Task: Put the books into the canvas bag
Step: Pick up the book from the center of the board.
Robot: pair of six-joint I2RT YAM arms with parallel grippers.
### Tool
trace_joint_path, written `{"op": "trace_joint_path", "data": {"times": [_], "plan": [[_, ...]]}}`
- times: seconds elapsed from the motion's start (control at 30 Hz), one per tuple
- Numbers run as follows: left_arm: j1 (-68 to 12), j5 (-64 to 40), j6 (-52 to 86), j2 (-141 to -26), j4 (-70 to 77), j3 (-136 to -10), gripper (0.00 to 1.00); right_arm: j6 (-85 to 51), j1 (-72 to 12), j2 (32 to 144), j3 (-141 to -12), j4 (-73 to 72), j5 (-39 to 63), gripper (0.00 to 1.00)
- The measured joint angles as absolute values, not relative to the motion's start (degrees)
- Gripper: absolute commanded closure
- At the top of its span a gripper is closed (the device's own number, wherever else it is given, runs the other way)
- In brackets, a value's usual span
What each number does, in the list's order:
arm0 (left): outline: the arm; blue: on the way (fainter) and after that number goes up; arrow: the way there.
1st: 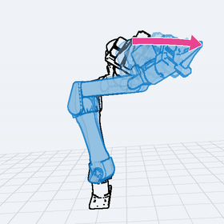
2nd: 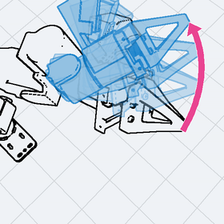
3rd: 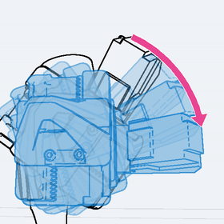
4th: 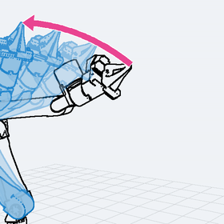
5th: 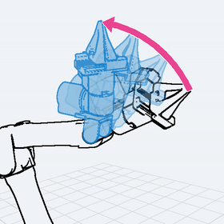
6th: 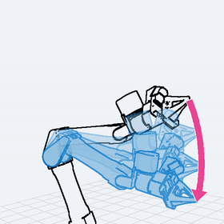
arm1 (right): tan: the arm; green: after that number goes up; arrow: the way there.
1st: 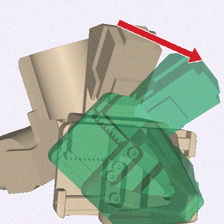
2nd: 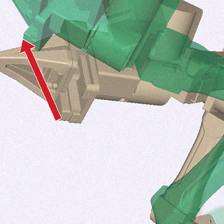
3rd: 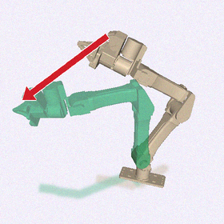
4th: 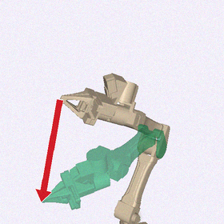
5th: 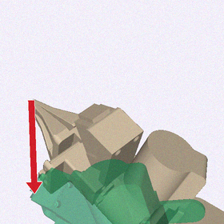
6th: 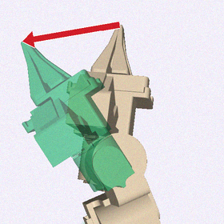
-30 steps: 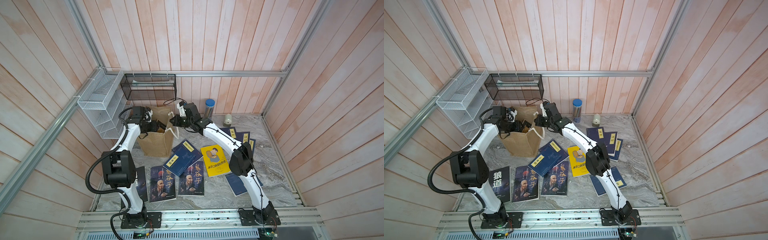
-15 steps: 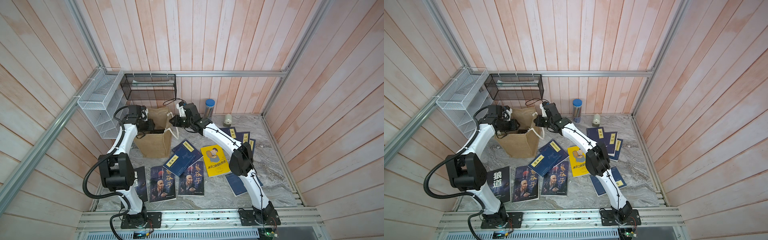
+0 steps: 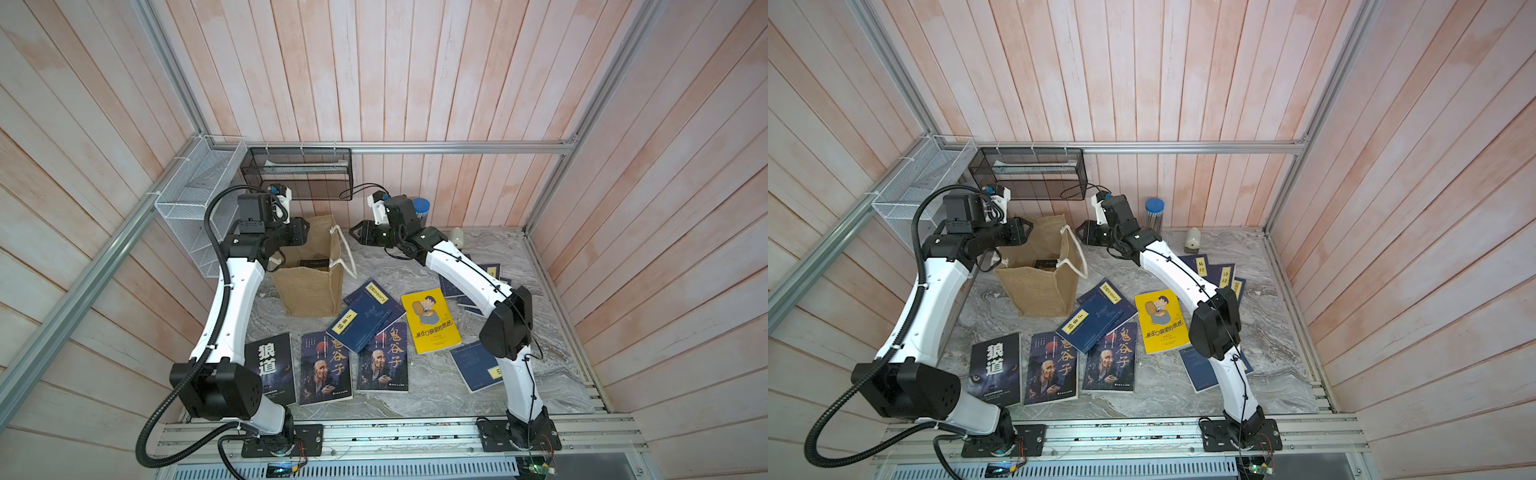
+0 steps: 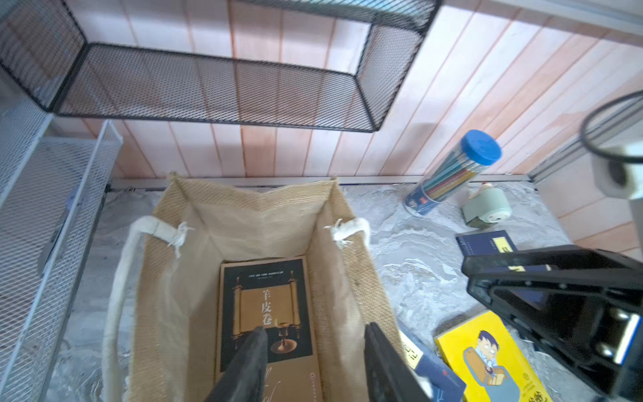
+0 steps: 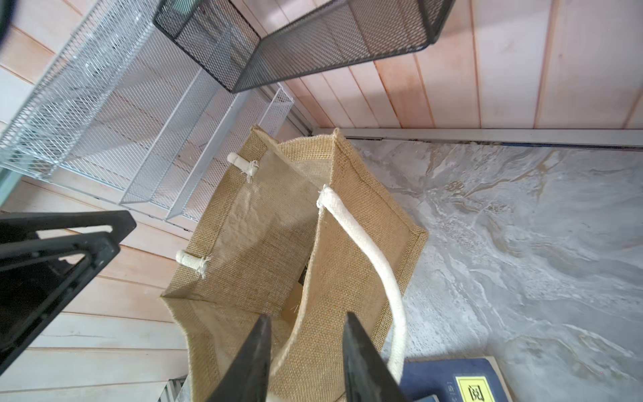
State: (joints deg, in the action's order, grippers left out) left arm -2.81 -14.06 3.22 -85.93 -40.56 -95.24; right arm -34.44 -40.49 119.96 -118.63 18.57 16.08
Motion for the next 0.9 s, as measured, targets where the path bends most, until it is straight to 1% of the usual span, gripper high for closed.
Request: {"op": "trace_joint_path", "data": {"times": [0.13,0.3,0.4,0.57,0.67,0.77,0.9], "plan": [[-10.9,-13.0,5.3,-80.7,-39.4,-89.6,0.52,-34.7,-38.8,109.5,-101.0,14.2,15.7,0.62],[-21.8,-11.2,11.0,-75.5,-35.0,-76.8,0.52,-35.2,-34.0,97.6,-77.1,11.0,13.4,0.61],[-28.1,-10.4,16.5,-74.9,-31.6,-68.6,0.52,-35.1,-30.3,92.1,-66.0,10.7,12.6,0.60],[-37.9,-9.4,27.6,-75.9,-24.4,-57.5,0.52,-34.6,-23.6,84.9,-53.0,10.3,12.5,0.59],[-43.2,-9.5,34.5,-79.2,-19.0,-55.0,0.52,-33.8,-20.3,82.1,-47.9,10.2,12.5,0.59],[-45.3,-11.0,40.4,-84.1,-14.4,-55.3,0.52,-32.9,-17.3,80.6,-44.2,9.8,12.7,0.59],[-46.6,-11.0,48.0,-89.8,-12.1,-57.0,0.52,-31.4,-15.0,80.6,-41.9,9.0,13.0,0.59]]}}
